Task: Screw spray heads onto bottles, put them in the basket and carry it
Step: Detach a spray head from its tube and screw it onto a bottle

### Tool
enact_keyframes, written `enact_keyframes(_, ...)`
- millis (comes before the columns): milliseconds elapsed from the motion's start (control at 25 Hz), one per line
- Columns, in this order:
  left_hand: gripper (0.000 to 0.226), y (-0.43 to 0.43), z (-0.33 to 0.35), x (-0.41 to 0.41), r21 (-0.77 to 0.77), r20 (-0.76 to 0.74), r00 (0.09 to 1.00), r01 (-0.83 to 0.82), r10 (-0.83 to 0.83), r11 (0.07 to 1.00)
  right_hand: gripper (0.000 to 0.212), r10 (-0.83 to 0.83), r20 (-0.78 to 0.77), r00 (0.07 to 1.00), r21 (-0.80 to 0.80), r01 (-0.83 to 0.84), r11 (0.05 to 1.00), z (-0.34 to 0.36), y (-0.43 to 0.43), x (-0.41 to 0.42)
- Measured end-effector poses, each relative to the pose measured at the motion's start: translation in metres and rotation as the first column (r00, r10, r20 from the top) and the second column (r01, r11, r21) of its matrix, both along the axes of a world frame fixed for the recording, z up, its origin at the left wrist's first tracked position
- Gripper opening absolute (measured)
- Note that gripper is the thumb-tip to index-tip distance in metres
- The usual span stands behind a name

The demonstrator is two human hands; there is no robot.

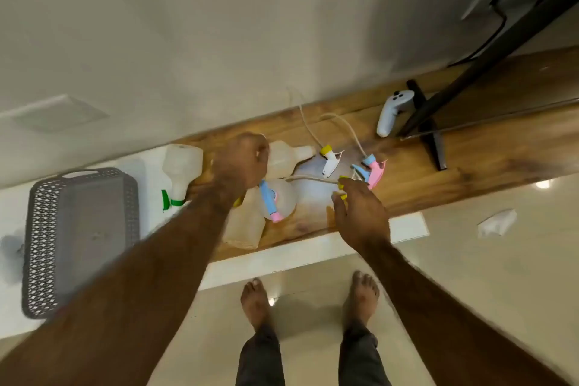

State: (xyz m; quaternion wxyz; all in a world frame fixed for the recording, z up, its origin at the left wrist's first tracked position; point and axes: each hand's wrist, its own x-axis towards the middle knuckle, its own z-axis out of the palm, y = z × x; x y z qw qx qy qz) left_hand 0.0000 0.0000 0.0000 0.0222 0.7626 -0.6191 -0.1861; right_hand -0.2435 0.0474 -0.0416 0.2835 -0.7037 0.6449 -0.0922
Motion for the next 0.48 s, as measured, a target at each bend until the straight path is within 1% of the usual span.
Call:
enact_keyframes(80, 0.017, -0.010, -0.022, 0.020, -0.011, 0.026, 0.999, -0.027, 0.027, 1.000, 0.027, -0.052, 0.056, 0.997, 0.087, 0.047, 0.995, -0.029, -0.003, 0.013)
enact_keyframes(120, 0.021, -0.015, -0.035, 0.028, 0.002, 0.040, 0.999, -0.001, 0.001, 1.000, 0.025, -0.092, 0.076, 0.993, 0.138, 0.081, 0.987, -0.042, -0.006, 0.021)
enact_keyframes(160, 0.029, -0.022, -0.043, 0.028, 0.043, 0.037, 0.999, 0.026, -0.028, 0.999, 0.024, -0.158, 0.082, 0.984, 0.223, 0.136, 0.965, -0.049, -0.011, 0.031)
enact_keyframes(240, 0.048, -0.043, -0.058, 0.005, 0.122, 0.030, 0.986, 0.159, -0.164, 0.980, 0.022, -0.261, 0.150, 0.954, 0.297, 0.208, 0.932, -0.061, -0.023, 0.050)
enact_keyframes(280, 0.055, -0.055, -0.066, -0.011, 0.183, 0.063, 0.970, 0.219, -0.234, 0.958, 0.021, -0.285, 0.182, 0.941, 0.313, 0.219, 0.924, -0.068, -0.029, 0.056)
enact_keyframes(320, 0.060, -0.065, -0.071, -0.028, 0.260, 0.110, 0.947, 0.264, -0.300, 0.929, 0.020, -0.300, 0.205, 0.932, 0.324, 0.224, 0.919, -0.070, -0.033, 0.060)
enact_keyframes(400, 0.062, -0.078, -0.086, -0.053, 0.381, 0.234, 0.885, 0.297, -0.402, 0.875, 0.020, -0.315, 0.187, 0.930, 0.289, 0.254, 0.923, -0.075, -0.038, 0.065)
enact_keyframes(480, 0.053, -0.085, -0.095, -0.068, 0.428, 0.344, 0.827, 0.283, -0.445, 0.858, 0.020, -0.352, 0.125, 0.928, 0.172, 0.329, 0.928, -0.073, -0.042, 0.062)
